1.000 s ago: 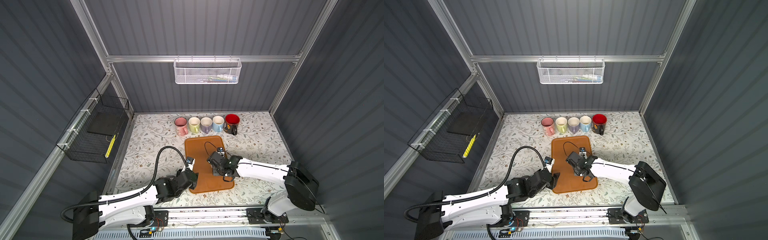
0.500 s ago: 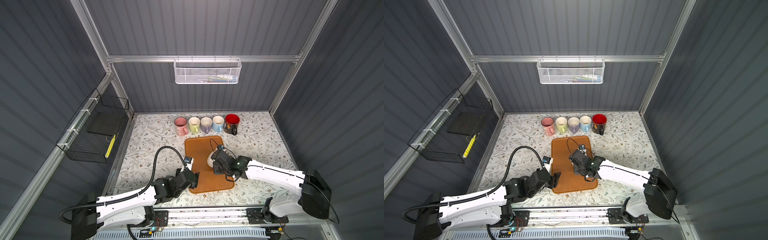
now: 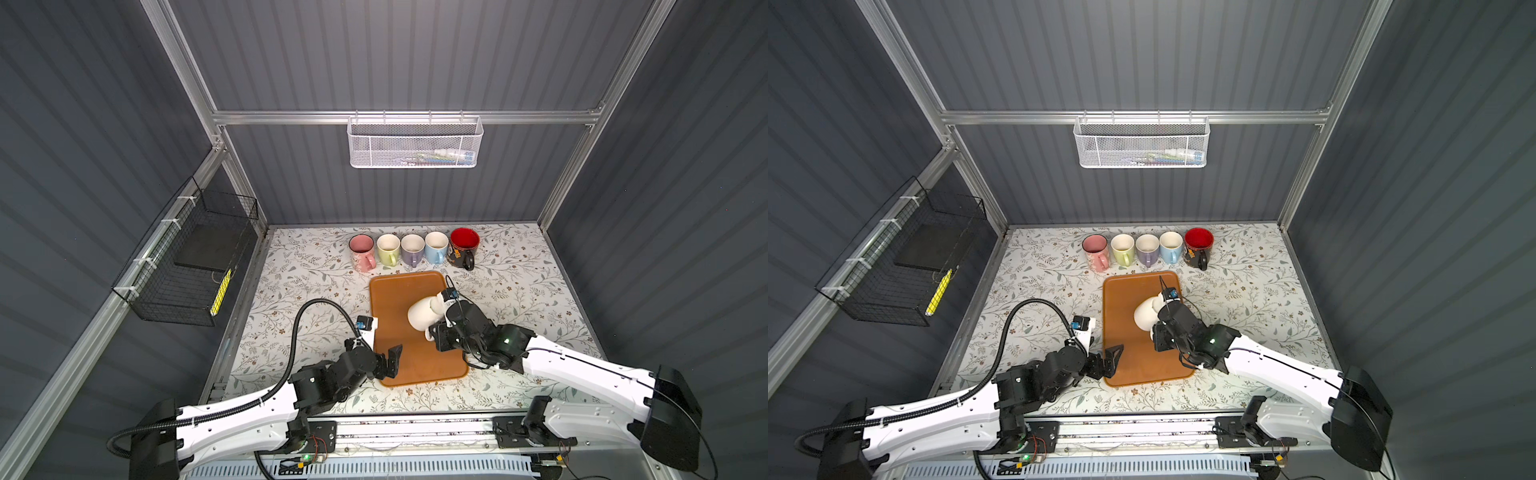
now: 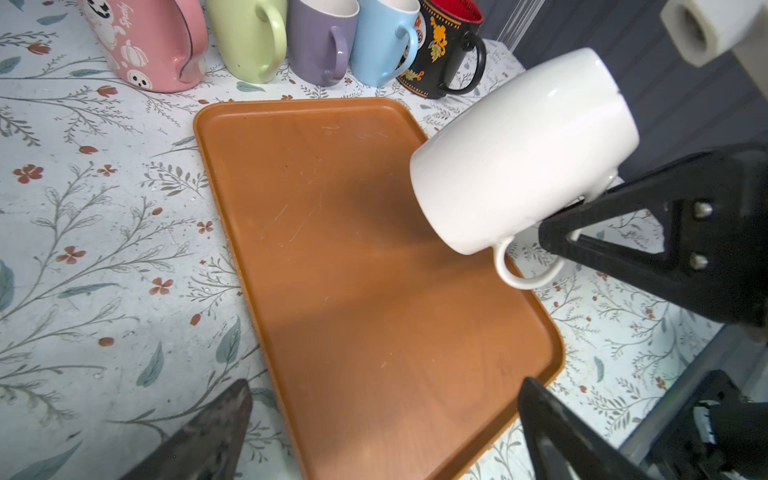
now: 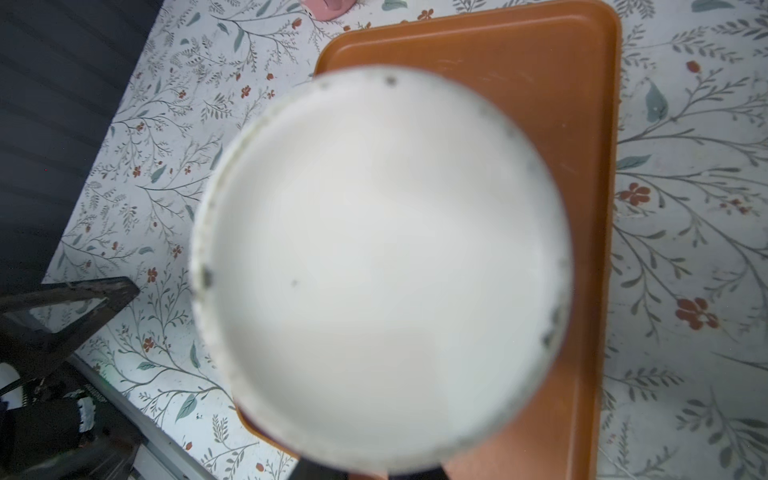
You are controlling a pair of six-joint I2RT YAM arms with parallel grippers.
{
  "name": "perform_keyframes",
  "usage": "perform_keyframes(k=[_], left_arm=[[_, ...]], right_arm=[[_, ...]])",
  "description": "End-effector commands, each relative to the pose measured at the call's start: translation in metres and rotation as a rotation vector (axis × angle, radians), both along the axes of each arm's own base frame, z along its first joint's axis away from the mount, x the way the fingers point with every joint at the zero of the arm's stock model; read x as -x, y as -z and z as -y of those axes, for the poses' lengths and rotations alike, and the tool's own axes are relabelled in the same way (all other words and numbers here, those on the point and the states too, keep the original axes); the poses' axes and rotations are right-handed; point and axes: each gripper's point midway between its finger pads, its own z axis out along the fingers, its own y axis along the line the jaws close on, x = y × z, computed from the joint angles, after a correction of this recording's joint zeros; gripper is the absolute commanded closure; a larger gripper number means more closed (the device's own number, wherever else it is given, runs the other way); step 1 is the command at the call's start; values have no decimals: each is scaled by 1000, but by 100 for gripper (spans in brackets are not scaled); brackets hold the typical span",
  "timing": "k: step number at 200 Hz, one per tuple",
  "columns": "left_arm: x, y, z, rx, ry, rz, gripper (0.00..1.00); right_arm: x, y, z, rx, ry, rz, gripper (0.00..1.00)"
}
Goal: Turn the mug right side up
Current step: 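Tilt the white mug sideways with the right gripper while the left gripper approaches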
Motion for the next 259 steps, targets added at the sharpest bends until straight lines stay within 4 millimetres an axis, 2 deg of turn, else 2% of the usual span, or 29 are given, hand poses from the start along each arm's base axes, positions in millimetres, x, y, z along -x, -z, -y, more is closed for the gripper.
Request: perform_keyframes(k=[1, 74, 133, 162, 210, 259], left_arm=[[3, -15, 9, 127, 28, 12, 0], [13, -23, 25, 329, 112, -15, 0], [8, -19, 42, 462, 163, -98, 1], [8, -24, 53, 503, 211, -110, 4], [13, -37, 78, 576, 318, -117, 16], [7, -50, 73, 724, 323, -103, 16]], right_arm=[[-7, -44, -13, -154, -44, 123, 100], [-6, -67, 2, -298, -52, 175, 100], [-2, -78, 16, -412, -39, 213, 100], [-1, -80, 19, -449, -41, 218, 100], [-2, -89, 20, -518, -53, 245, 100], [4, -98, 19, -569, -93, 278, 100]])
